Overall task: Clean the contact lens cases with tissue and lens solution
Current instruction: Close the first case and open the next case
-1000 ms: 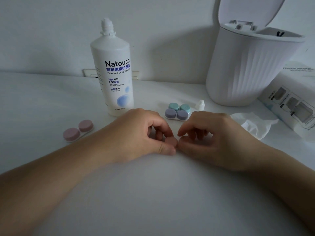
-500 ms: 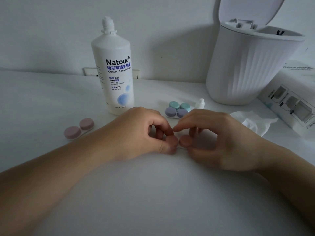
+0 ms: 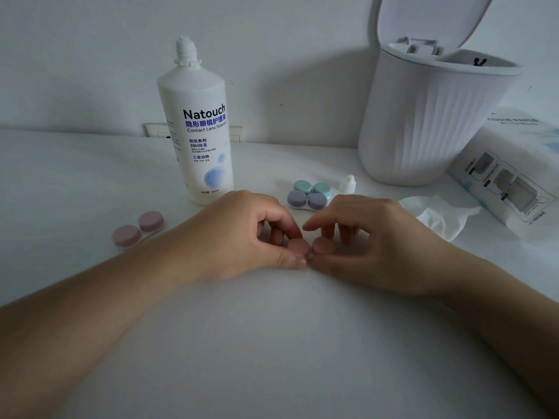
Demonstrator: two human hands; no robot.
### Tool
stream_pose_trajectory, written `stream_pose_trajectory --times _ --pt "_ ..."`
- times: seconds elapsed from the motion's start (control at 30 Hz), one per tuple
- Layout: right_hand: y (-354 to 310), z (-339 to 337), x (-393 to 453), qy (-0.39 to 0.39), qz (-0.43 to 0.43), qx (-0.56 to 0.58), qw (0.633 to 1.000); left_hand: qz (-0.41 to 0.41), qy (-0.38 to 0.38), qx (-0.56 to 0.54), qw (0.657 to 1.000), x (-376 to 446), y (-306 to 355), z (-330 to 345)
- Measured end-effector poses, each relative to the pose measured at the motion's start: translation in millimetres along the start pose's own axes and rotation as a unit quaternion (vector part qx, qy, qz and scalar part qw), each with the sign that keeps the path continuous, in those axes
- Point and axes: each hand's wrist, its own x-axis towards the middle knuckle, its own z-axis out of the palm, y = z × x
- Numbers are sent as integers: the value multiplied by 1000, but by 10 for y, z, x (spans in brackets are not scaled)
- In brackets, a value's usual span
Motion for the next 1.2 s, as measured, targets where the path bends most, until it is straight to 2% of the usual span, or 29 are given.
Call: stream_pose_trajectory --times 0.17,0.47,0.77,0.97,1.1,1.2 --pt "-9 -33 -37 -26 -3 38 999 2 6 -1 1000 -2 1 2" --pt "26 14 -11 1 22 4 1000 -7 -3 8 1000 -2 9 -7" --pt "16 -18 -46 -1 7 60 998 -5 1 12 1000 -1 -5 1" --pt "68 -69 -21 70 57 116 989 -6 -9 0 1000 1 9 -6" --pt "157 -101 21 121 127 80 981 -5 -13 -17 1000 -13 15 -4" --pt "231 -137 33 112 160 17 981 -4 -12 -15 1000 -15 10 -4"
